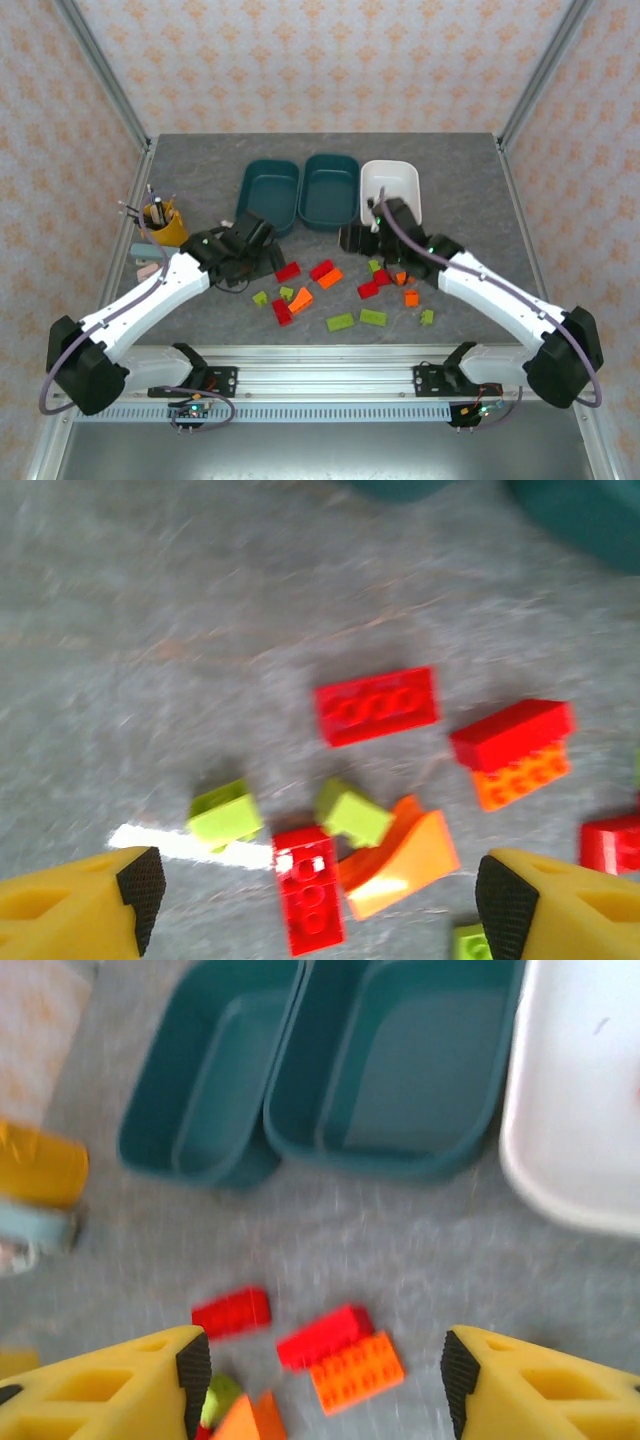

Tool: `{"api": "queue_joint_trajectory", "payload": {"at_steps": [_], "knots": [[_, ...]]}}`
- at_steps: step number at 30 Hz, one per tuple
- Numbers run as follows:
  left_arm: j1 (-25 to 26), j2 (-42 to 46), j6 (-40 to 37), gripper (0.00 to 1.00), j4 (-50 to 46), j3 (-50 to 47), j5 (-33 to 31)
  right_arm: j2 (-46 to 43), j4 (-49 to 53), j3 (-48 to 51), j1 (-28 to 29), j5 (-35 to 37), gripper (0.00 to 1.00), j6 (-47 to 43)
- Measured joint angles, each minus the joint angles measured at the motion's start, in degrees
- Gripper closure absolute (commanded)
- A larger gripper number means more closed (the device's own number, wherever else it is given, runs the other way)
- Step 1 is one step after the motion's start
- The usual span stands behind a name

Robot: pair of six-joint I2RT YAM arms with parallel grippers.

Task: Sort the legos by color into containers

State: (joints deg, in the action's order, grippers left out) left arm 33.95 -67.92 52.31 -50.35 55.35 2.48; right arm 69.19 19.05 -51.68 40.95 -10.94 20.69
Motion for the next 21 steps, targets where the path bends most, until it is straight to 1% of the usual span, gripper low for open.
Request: {"api": "queue_joint_trajectory", "payload": {"at_steps": [3, 5, 9, 12, 17, 21], "knots": [[-0.3, 1.8, 4.3, 0.16, 0.0, -5.1, 0.2, 0.1, -2.1, 5.4, 3.7, -1.6, 0.34, -1.7], [-1.1, 1.3, 6.7, 0.15, 0.0, -6.6, 0.5, 0.1, -2.6, 6.4, 5.0, -2.6, 0.33, -2.6], [-2.7, -3.5, 11.3, 0.15, 1.4, -7.3, 2.3, 1.5, -5.7, 6.4, 6.3, -4.9, 0.31, -3.9], [-2.9, -7.8, 13.3, 0.15, 3.3, -7.6, 3.8, 3.0, -7.1, 6.3, 6.6, -6.3, 0.31, -4.4], [-3.3, -12.1, 14.4, 0.2, 6.4, -8.1, 4.9, 4.6, -8.3, 5.6, 6.6, -7.1, 0.31, -4.4], [-4.0, -14.0, 15.0, 0.29, 8.7, -9.0, 5.3, 4.6, -8.4, 5.0, 6.6, -7.1, 0.32, -4.3]]}}
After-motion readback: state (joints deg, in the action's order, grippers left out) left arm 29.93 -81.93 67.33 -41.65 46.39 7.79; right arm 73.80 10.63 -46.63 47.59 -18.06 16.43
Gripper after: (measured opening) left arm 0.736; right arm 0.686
